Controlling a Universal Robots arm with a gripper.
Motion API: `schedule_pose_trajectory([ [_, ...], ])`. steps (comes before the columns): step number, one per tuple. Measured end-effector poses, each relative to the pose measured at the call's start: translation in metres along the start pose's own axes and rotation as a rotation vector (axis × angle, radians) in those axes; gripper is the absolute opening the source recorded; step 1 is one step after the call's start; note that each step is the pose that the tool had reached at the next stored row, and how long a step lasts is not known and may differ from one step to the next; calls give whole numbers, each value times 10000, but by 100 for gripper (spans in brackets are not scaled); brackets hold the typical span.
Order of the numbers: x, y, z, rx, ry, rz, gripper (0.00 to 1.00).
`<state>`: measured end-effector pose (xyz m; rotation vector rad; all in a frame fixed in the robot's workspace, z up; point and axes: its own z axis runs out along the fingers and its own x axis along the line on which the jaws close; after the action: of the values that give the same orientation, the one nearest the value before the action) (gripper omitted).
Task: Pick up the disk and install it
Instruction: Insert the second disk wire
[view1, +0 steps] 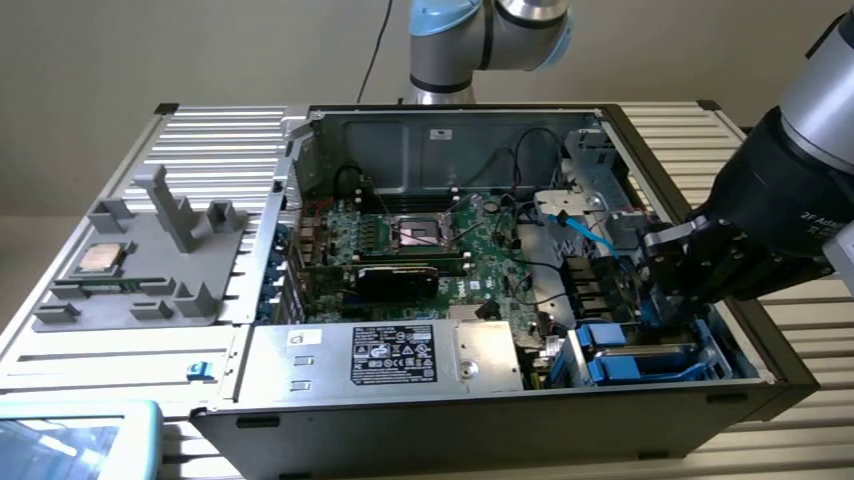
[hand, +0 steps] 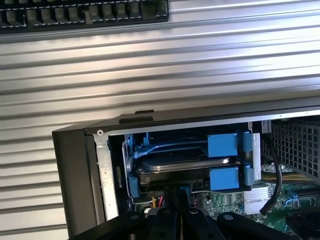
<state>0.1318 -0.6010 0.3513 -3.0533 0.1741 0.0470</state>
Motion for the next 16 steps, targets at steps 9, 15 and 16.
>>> schedule_pose_trajectory([
  [9,5,17,66,56,-69,1,11],
  [15,11,19,88,109,-133,3,11],
  [16,13,20,92,115,-145,5,11],
])
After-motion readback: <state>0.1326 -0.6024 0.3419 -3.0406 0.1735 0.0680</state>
